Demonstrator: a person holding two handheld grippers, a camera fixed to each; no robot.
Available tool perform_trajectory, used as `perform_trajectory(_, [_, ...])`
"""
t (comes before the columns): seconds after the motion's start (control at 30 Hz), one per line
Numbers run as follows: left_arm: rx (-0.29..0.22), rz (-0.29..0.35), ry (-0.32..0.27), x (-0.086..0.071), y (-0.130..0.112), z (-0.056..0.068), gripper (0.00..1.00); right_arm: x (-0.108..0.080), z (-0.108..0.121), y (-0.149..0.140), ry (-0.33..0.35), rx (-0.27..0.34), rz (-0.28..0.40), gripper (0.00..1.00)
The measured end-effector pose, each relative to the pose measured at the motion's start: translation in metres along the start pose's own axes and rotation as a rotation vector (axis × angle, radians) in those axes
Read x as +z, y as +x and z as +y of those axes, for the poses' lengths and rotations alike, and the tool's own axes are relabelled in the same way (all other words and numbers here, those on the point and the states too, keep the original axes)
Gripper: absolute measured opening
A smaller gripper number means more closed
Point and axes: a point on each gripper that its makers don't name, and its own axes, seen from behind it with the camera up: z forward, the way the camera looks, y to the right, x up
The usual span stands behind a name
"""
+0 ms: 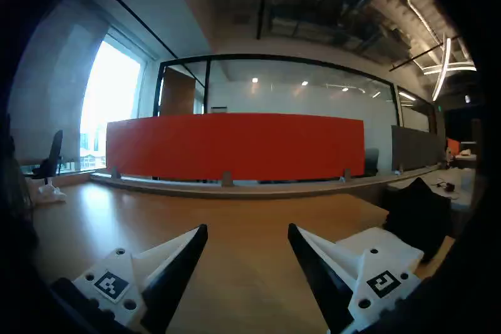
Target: Fold towel
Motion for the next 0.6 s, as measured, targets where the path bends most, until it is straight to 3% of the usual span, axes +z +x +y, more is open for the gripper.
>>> perform_trajectory(0.6, [0.000, 0.000, 0.000, 0.0002, 0.0010, 0.0001, 0.93, -0.0001, -0.0007, 0.0013, 0.002, 0.004, -0.003, 0.99])
